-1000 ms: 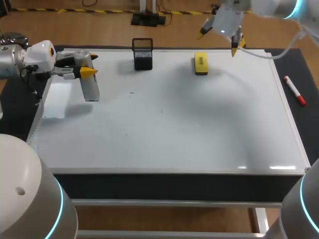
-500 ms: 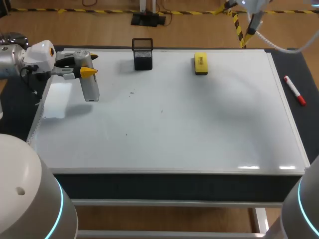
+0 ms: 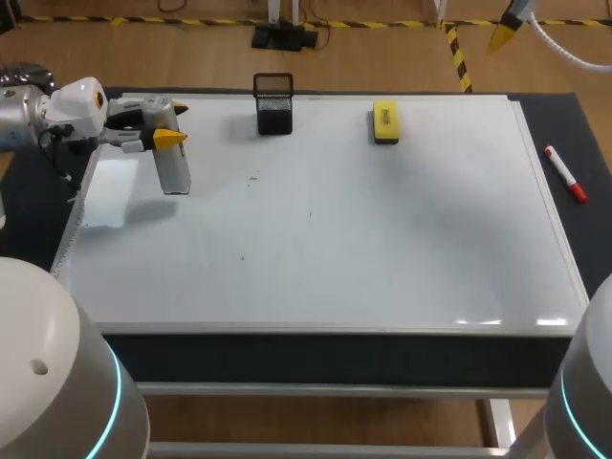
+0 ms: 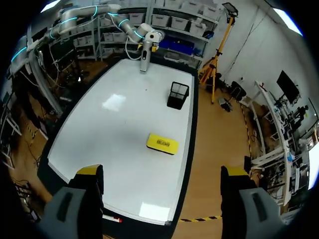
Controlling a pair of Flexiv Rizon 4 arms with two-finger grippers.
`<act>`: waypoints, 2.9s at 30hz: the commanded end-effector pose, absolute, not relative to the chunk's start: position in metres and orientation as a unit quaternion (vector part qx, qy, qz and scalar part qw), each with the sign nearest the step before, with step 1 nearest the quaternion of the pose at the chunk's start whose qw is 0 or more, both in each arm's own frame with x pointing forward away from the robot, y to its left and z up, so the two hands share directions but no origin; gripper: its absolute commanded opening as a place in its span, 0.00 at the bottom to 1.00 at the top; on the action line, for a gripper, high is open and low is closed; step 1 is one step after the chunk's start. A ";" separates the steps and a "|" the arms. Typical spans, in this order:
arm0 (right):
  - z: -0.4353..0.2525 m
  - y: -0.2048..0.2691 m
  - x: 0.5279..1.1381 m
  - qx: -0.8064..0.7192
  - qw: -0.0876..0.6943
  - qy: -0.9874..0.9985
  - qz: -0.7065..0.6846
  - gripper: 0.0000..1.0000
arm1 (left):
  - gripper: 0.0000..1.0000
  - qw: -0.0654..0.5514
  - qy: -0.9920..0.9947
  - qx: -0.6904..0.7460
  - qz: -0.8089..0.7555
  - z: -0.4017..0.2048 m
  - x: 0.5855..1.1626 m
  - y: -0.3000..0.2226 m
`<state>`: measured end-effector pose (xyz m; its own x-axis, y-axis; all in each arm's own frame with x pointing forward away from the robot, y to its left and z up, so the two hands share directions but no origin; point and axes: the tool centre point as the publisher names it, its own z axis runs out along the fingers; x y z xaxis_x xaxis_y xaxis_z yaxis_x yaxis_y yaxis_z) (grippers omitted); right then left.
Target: Pick up the inspection probe, press it on each red-marked spot on the whiteboard one by one, put down the probe, pick up the eraser, and wipe off all the red marks.
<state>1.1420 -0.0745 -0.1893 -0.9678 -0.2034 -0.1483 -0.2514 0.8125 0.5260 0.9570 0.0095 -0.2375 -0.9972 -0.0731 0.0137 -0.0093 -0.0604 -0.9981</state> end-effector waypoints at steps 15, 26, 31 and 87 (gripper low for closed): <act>-0.179 -0.078 1.148 -0.126 0.025 0.953 0.276 1.00 | 0.00 0.027 0.688 -0.012 -0.725 -0.221 0.983 0.005; -0.179 -0.078 1.148 -0.126 0.025 0.953 0.276 1.00 | 0.00 0.010 0.693 0.057 -0.718 -0.164 1.066 -0.017; -0.179 -0.078 1.148 -0.126 0.025 0.953 0.276 1.00 | 0.00 -0.009 0.686 0.083 -0.723 -0.145 1.097 -0.042; -0.179 -0.078 1.148 -0.126 0.025 0.953 0.276 1.00 | 0.00 -0.025 0.683 0.063 -0.727 -0.210 1.171 -0.163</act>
